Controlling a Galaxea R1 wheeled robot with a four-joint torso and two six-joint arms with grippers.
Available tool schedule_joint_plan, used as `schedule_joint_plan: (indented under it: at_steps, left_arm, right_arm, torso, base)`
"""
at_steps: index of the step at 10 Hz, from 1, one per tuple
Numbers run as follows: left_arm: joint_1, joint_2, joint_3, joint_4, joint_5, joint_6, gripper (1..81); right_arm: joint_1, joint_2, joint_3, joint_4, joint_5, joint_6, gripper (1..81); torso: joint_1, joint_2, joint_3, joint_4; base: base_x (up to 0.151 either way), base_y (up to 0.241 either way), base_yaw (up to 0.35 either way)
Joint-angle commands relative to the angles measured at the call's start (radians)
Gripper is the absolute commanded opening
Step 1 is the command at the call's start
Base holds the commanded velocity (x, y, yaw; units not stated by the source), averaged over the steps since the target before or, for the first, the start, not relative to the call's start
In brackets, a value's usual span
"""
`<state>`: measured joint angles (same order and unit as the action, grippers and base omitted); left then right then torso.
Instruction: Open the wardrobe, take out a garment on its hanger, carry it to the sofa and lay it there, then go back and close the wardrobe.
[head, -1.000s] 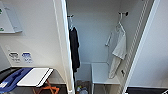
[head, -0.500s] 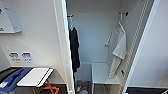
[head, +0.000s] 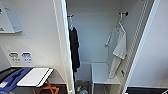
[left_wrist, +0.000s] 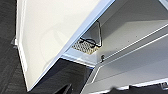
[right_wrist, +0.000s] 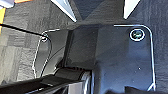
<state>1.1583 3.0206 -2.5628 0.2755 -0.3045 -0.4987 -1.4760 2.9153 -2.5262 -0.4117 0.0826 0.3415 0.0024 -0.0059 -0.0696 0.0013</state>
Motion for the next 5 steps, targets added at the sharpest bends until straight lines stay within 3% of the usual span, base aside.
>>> schedule_joint_plan:
  at_steps: [1, 2, 5]
  left_arm:
    - [-0.117, 0.021, 0.006, -0.016, -0.008, -0.004, 81.1]
    - [-0.117, 0.032, 0.001, -0.053, -0.08, -0.032, 81.1]
    - [-0.137, 0.043, 0.007, -0.094, -0.105, -0.083, 81.1]
  right_arm:
    - [0.051, -0.005, 0.003, 0.011, -0.041, 0.004, 81.1]
    - [0.056, -0.002, 0.003, 0.011, -0.043, 0.004, 81.1]
    - [0.067, 0.009, 0.006, 0.008, -0.05, 0.004, 81.1]
  torso:
    - [0.0, 0.0, 0.0, 0.0]
    - [0.0, 0.0, 0.0, 0.0]
    - [0.0, 0.0, 0.0, 0.0]
  base:
    - [0.0, 0.0, 0.0]
    - [0.0, 0.0, 0.0]
    - [0.0, 0.0, 0.0]
